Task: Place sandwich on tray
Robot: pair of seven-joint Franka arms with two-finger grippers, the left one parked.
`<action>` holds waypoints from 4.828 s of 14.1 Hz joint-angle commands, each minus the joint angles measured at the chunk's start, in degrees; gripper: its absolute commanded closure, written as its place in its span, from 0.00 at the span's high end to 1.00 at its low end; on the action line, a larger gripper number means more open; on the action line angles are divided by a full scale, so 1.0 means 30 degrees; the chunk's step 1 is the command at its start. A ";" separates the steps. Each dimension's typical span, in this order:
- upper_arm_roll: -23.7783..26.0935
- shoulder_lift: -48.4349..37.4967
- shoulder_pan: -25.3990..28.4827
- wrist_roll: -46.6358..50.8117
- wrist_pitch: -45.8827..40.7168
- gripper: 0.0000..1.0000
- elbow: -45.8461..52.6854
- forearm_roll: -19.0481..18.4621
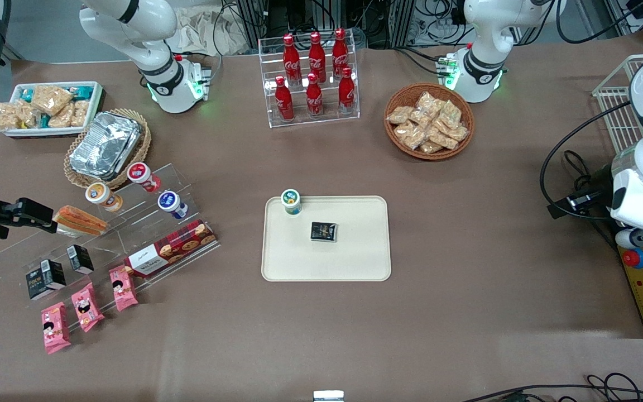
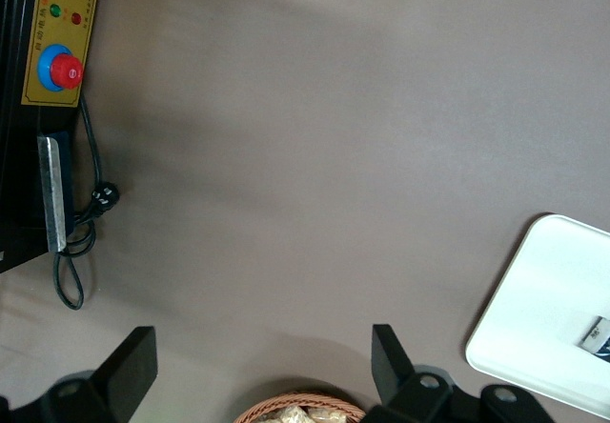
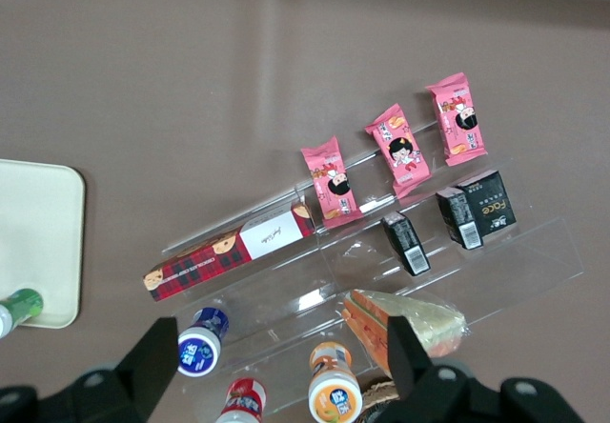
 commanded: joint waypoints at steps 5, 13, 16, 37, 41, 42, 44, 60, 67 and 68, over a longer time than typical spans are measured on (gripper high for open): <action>0.0127 -0.0208 -0.0659 -0.0321 0.0121 0.97 -0.0130 0.0411; 0.0098 0.0027 -0.0688 -0.0262 0.0560 0.97 -0.0570 0.0353; 0.0097 0.0027 -0.1156 -0.0321 0.0560 0.97 -0.0570 0.0323; -0.0254 -0.2024 -0.3677 0.0615 0.0385 0.97 -0.5169 0.0177; -0.0078 -0.2170 -0.2832 0.5436 -0.0199 0.97 -0.5111 0.0294; -0.0078 -0.2141 -0.2798 0.6669 -0.0347 0.97 -0.5140 0.0265; -0.0078 -0.2053 -0.2681 0.7995 -0.0348 0.97 -0.5081 0.0148; -0.0254 -0.1761 -0.4172 1.7433 0.3986 0.97 -0.9416 0.0964; -0.0225 -0.1438 -0.4760 1.9684 0.6388 0.97 -1.1378 0.2314; -0.0225 -0.1438 -0.4760 1.9776 0.6506 0.97 -1.1554 0.2345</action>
